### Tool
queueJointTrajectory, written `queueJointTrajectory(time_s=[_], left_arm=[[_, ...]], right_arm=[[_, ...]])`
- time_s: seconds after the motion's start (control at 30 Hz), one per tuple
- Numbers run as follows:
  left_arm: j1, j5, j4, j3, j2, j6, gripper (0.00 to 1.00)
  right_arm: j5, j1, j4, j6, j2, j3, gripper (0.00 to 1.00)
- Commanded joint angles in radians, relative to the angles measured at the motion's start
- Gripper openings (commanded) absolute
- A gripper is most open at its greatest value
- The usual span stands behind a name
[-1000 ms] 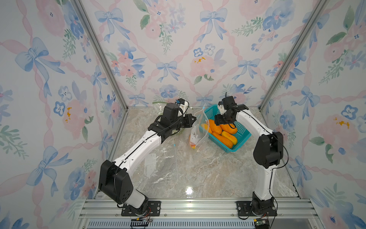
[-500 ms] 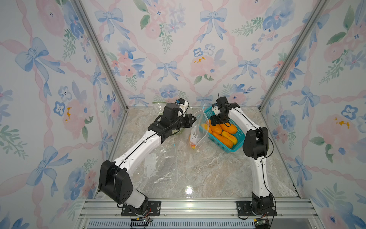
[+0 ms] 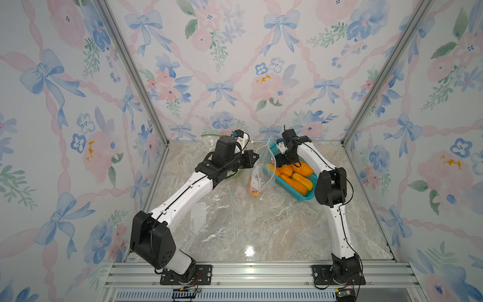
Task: Place the mango in a zip-top bag and seal the zipper
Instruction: Pick up the mango from the basket.
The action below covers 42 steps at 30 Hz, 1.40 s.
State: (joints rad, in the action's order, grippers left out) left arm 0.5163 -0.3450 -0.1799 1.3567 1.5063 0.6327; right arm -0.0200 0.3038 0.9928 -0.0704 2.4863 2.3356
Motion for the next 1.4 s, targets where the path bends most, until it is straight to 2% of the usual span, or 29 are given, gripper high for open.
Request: queueJointTrajectory(time_s=[0.0, 0.13, 0.2, 0.33, 0.6, 1.0, 1.23, 1.37], left_arm=[[-0.005, 0.006, 0.011, -0.005, -0.006, -0.011, 0.0], [-0.006, 0.006, 0.011, -0.006, -0.006, -0.008, 0.0], [-0.006, 0.006, 0.01, -0.004, -0.005, -0.008, 0.0], [-0.006, 0.004, 0.011, -0.003, -0.001, -0.008, 0.0], [-0.006, 0.008, 0.011, -0.001, 0.003, -0.006, 0.0], [0.001, 0.005, 0.012, 0.022, 0.028, -0.005, 0.0], [0.004, 0.008, 0.016, 0.04, 0.055, 0.002, 0.0], [0.005, 0.012, 0.017, 0.048, 0.067, 0.006, 0.0]], right_arm=[[0.01, 0.011, 0.043, -0.014, 0.065, 0.042, 0.85], [0.01, 0.011, 0.05, -0.017, 0.086, 0.065, 0.86], [0.009, 0.011, 0.051, -0.016, 0.092, 0.07, 0.83], [-0.004, 0.006, 0.055, -0.017, 0.092, 0.083, 0.68], [-0.01, 0.006, 0.035, 0.0, -0.013, 0.062, 0.51], [-0.033, 0.025, -0.391, 0.169, -0.592, -0.5, 0.47], [-0.06, 0.113, -0.663, 0.274, -0.886, -0.758, 0.47], [-0.089, 0.172, -0.847, 0.334, -0.983, -0.87, 0.44]])
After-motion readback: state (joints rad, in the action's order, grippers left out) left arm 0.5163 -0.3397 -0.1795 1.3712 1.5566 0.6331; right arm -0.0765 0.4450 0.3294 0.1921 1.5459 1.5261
